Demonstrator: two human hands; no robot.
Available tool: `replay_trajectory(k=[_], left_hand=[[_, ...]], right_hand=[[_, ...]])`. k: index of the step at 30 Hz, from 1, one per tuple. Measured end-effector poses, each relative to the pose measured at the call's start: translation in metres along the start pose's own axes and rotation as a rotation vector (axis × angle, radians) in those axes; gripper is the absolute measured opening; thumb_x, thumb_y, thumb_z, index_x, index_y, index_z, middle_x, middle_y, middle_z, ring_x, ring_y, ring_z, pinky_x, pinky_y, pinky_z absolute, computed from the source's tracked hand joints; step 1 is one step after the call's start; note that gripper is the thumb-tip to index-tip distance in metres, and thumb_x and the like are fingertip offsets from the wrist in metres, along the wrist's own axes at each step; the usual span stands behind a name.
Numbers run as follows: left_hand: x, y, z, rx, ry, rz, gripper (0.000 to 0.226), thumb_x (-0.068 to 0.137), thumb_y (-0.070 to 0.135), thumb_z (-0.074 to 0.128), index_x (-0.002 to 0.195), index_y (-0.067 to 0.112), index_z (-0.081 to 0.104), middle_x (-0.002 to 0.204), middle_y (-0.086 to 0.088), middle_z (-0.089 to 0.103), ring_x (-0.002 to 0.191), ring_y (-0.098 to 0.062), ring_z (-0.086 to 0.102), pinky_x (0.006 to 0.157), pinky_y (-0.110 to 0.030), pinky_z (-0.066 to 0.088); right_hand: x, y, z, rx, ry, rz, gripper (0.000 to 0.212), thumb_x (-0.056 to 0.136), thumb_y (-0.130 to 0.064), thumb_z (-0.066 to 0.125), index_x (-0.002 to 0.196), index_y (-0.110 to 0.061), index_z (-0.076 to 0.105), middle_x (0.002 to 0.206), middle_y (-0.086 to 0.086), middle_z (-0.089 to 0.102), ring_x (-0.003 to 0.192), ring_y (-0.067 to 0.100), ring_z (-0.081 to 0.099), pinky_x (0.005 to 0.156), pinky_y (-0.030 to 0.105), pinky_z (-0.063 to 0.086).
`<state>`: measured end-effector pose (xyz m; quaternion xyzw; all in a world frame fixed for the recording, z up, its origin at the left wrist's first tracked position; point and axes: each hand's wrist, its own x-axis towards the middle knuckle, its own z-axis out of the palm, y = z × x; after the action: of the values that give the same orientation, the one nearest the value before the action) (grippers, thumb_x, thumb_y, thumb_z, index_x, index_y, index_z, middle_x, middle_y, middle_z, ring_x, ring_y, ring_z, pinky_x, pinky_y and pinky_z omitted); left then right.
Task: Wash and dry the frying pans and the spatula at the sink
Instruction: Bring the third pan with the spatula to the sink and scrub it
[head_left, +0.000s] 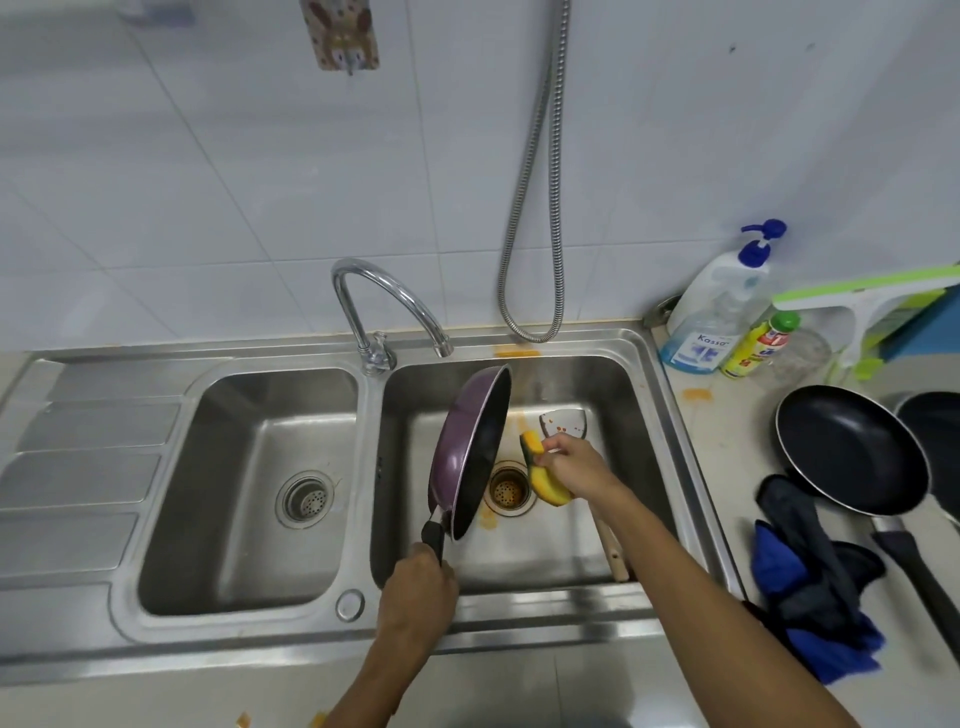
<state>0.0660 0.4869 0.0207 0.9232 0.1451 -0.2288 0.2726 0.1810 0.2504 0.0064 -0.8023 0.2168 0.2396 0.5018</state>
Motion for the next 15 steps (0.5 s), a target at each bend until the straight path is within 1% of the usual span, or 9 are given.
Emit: replay_trajectory(k=[2, 5, 6, 7, 9, 10, 12, 15], left_hand=[[0.003, 0.000, -0.004, -0.027, -0.029, 0.008, 0.018, 0.102, 0.025, 0.057, 0.105, 0.008, 0.060, 0.086, 0.000, 0.064, 0.074, -0.013, 0.064, 0.067, -0.021, 0.052], [0.005, 0.002, -0.008, -0.130, -0.091, 0.006, 0.018, 0.101, 0.026, 0.058, 0.091, 0.011, 0.061, 0.078, 0.001, 0.063, 0.067, -0.008, 0.061, 0.056, -0.015, 0.042], [0.005, 0.003, -0.008, -0.171, -0.119, -0.007, 0.019, 0.100, 0.026, 0.059, 0.088, 0.012, 0.062, 0.075, 0.002, 0.063, 0.065, -0.008, 0.060, 0.054, -0.015, 0.040], [0.006, 0.003, -0.007, -0.218, -0.149, -0.028, 0.020, 0.099, 0.026, 0.060, 0.085, 0.012, 0.063, 0.073, 0.001, 0.063, 0.063, -0.009, 0.060, 0.055, -0.017, 0.041], [0.008, 0.004, -0.006, -0.314, -0.208, -0.071, 0.023, 0.093, 0.024, 0.062, 0.075, 0.011, 0.064, 0.063, 0.000, 0.063, 0.055, -0.013, 0.059, 0.056, -0.024, 0.046], [0.008, 0.004, -0.006, -0.367, -0.239, -0.092, 0.025, 0.091, 0.022, 0.064, 0.069, 0.010, 0.062, 0.057, -0.001, 0.060, 0.049, -0.014, 0.055, 0.053, -0.025, 0.045], [0.005, 0.005, -0.005, -0.458, -0.291, -0.135, 0.028, 0.090, 0.015, 0.066, 0.064, 0.009, 0.058, 0.049, -0.002, 0.053, 0.040, -0.013, 0.047, 0.044, -0.022, 0.041], [0.002, 0.002, 0.001, -0.517, -0.349, -0.157, 0.033, 0.090, 0.019, 0.071, 0.062, 0.011, 0.056, 0.046, -0.002, 0.050, 0.037, -0.013, 0.044, 0.042, -0.023, 0.039]], right_hand=[[-0.002, 0.003, -0.001, 0.062, -0.006, 0.019, 0.019, 0.087, -0.036, 0.066, 0.106, -0.031, 0.065, 0.110, -0.003, 0.063, 0.103, 0.020, 0.060, 0.091, 0.043, 0.056], [0.001, 0.009, -0.005, 0.170, 0.025, 0.023, 0.023, 0.080, -0.042, 0.067, 0.101, -0.031, 0.068, 0.112, -0.001, 0.068, 0.103, 0.021, 0.065, 0.093, 0.048, 0.057], [0.001, 0.010, -0.007, 0.210, 0.028, 0.026, 0.022, 0.081, -0.041, 0.067, 0.100, -0.030, 0.068, 0.112, 0.001, 0.069, 0.104, 0.023, 0.065, 0.093, 0.049, 0.057], [-0.001, 0.010, -0.010, 0.260, 0.026, 0.036, 0.019, 0.084, -0.038, 0.067, 0.100, -0.028, 0.068, 0.111, 0.003, 0.070, 0.103, 0.025, 0.067, 0.092, 0.050, 0.058], [-0.008, 0.007, -0.017, 0.367, 0.005, 0.067, 0.017, 0.090, -0.031, 0.066, 0.104, -0.023, 0.069, 0.109, 0.008, 0.071, 0.101, 0.028, 0.069, 0.090, 0.050, 0.059], [-0.011, 0.008, -0.021, 0.406, -0.008, 0.071, 0.017, 0.092, -0.030, 0.065, 0.106, -0.021, 0.069, 0.108, 0.009, 0.072, 0.098, 0.027, 0.069, 0.090, 0.049, 0.059], [-0.018, 0.009, -0.030, 0.480, -0.039, 0.079, 0.019, 0.095, -0.027, 0.063, 0.112, -0.019, 0.068, 0.105, 0.010, 0.072, 0.095, 0.026, 0.068, 0.092, 0.050, 0.058], [-0.025, 0.015, -0.042, 0.660, -0.085, 0.111, 0.024, 0.097, -0.027, 0.062, 0.119, -0.017, 0.066, 0.107, 0.011, 0.069, 0.100, 0.029, 0.066, 0.096, 0.051, 0.055]])
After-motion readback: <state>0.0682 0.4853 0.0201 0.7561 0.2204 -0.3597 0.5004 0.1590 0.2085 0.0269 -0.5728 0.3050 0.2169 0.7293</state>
